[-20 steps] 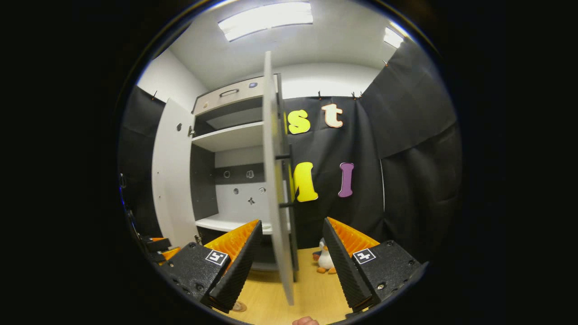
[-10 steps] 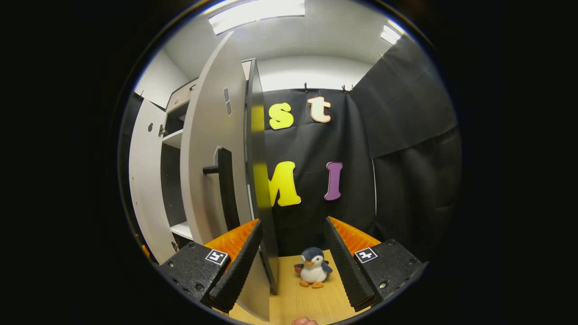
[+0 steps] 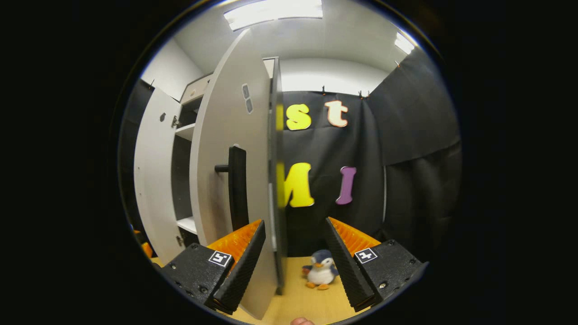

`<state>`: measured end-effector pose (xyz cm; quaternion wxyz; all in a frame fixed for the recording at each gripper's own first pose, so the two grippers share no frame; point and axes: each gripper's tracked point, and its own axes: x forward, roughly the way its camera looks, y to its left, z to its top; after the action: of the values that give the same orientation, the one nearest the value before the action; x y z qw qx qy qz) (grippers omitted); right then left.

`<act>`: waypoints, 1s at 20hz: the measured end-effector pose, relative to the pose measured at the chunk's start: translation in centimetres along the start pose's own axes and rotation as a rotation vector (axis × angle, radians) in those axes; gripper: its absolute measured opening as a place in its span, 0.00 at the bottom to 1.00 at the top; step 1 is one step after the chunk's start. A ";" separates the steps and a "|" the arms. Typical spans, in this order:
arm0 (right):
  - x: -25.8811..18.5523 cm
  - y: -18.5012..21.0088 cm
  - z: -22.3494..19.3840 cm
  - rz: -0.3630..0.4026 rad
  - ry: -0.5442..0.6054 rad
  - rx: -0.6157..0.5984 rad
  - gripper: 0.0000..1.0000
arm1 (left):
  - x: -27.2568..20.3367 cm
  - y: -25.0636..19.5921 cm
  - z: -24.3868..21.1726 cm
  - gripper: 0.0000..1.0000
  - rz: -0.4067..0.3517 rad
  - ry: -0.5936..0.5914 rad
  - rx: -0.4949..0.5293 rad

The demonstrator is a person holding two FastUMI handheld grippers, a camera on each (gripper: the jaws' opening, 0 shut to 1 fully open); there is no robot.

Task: Grasp the bottle in the cabinet with the left hand and place it on the coaster, then close the right door with the right hand and the left door with the left hand.

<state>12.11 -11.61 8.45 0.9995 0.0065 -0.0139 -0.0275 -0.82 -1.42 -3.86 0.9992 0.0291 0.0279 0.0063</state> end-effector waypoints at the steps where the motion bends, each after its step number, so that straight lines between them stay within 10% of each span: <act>1: 0.2 1.0 -0.1 0.023 -0.001 0.013 0.81 | 0.0 0.0 -0.1 0.94 0.000 0.003 -0.005; 14: 4.3 9.3 -0.9 0.147 0.009 0.012 0.82 | -0.9 3.1 1.3 0.94 0.073 -0.009 -0.035; 20: -0.7 9.2 -1.9 0.118 -0.026 -0.057 0.82 | -1.9 4.9 2.8 0.94 0.115 -0.043 -0.024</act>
<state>11.95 -2.37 6.61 0.9989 -0.0233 -0.0264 0.0311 -2.56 3.32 -0.65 0.9978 0.0189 0.0044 0.0632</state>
